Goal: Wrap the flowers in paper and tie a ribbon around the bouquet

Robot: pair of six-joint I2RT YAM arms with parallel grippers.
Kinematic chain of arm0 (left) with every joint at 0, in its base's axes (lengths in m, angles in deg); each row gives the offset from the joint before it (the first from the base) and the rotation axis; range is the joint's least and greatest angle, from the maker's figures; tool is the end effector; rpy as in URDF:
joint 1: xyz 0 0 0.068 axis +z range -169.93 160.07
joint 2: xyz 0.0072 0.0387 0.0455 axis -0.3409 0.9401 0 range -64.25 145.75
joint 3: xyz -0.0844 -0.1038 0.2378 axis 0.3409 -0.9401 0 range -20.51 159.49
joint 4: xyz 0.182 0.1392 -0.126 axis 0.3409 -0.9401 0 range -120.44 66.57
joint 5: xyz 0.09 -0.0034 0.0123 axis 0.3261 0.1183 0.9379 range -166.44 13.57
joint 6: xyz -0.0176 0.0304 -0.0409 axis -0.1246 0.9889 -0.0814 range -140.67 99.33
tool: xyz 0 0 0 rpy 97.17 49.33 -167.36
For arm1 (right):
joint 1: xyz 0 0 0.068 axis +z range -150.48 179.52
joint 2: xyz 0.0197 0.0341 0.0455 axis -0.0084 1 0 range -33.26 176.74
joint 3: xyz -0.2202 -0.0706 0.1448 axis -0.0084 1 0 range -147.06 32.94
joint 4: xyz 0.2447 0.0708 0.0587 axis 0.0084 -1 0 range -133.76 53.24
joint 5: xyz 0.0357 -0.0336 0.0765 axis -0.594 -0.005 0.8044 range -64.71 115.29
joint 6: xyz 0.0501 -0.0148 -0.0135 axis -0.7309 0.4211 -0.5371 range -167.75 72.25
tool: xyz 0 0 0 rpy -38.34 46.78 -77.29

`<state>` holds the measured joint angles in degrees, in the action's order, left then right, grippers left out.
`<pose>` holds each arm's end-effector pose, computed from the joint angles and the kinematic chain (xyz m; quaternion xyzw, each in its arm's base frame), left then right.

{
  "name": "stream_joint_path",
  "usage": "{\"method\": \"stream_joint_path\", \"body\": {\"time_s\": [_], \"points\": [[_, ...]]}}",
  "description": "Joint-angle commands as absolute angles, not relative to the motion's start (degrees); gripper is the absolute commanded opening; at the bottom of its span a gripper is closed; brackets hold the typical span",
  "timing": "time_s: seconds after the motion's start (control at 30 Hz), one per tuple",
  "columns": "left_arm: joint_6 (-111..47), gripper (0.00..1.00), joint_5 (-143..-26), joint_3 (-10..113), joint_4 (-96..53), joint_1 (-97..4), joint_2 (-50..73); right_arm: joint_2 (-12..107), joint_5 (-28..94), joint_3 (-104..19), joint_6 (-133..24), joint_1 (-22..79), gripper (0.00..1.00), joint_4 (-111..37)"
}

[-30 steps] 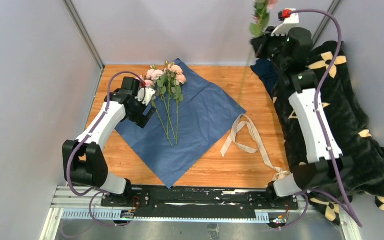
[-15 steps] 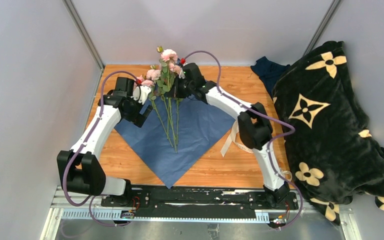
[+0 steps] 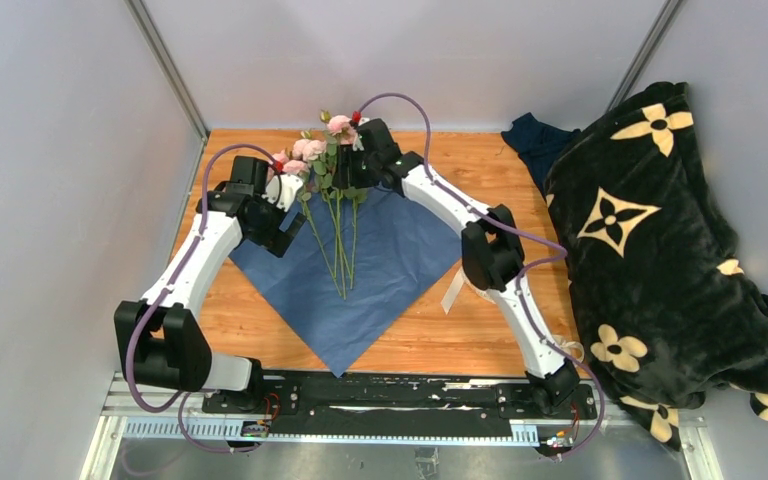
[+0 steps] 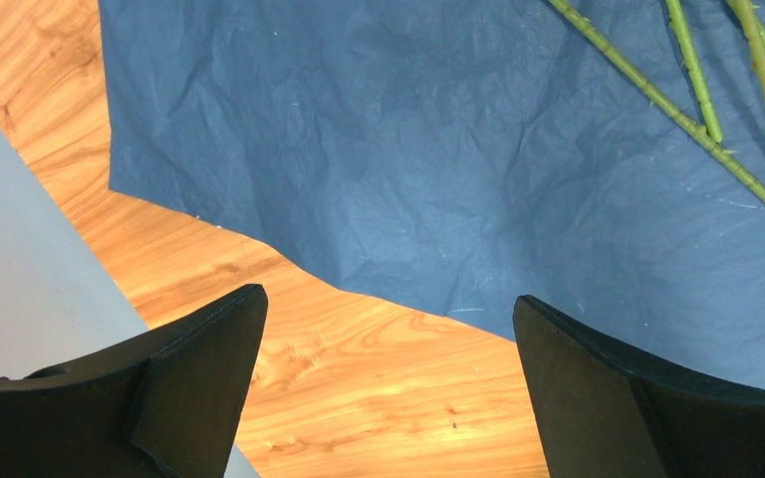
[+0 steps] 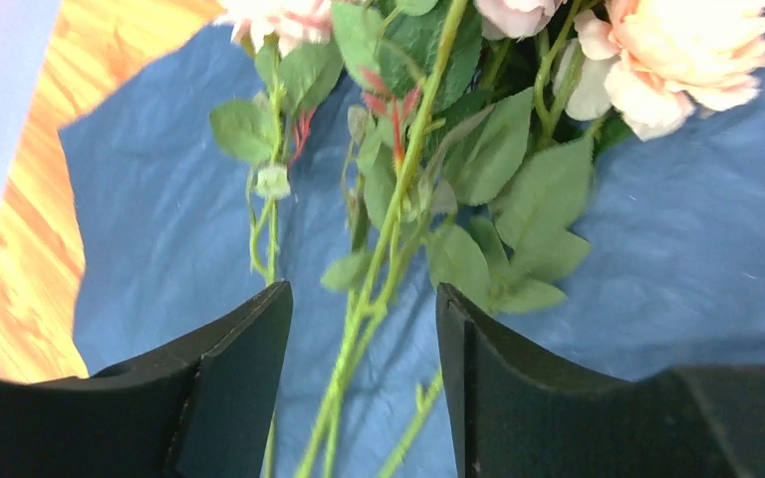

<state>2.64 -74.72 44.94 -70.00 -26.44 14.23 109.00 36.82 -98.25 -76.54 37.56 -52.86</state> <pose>0.2733 -0.0301 0.2810 0.2444 0.9334 0.0527 0.2573 0.4504 0.3615 0.2373 -0.1206 0.8421 0.3572 0.3857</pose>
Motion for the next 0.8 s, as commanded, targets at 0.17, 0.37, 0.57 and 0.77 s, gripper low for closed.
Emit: {"method": "stream_joint_path", "body": {"time_s": [0.17,0.37,0.57,0.77], "points": [[7.2,1.00,-79.0,43.1,-72.9,-26.1,8.7,64.8,53.3,-49.7,-19.4,42.3,0.60,-52.8],[8.0,1.00,-81.7,41.9,-76.2,-26.1,6.7,46.2,44.8,-15.3,20.3,58.5,0.64,-46.6],[8.3,1.00,-81.2,38.1,-77.1,-26.1,0.2,44.6,38.5,-4.8,29.0,65.9,0.61,-37.7],[8.1,1.00,-80.7,36.1,-77.0,-26.1,-2.4,52.6,30.6,-1.8,32.2,68.7,0.53,-23.4]]}}
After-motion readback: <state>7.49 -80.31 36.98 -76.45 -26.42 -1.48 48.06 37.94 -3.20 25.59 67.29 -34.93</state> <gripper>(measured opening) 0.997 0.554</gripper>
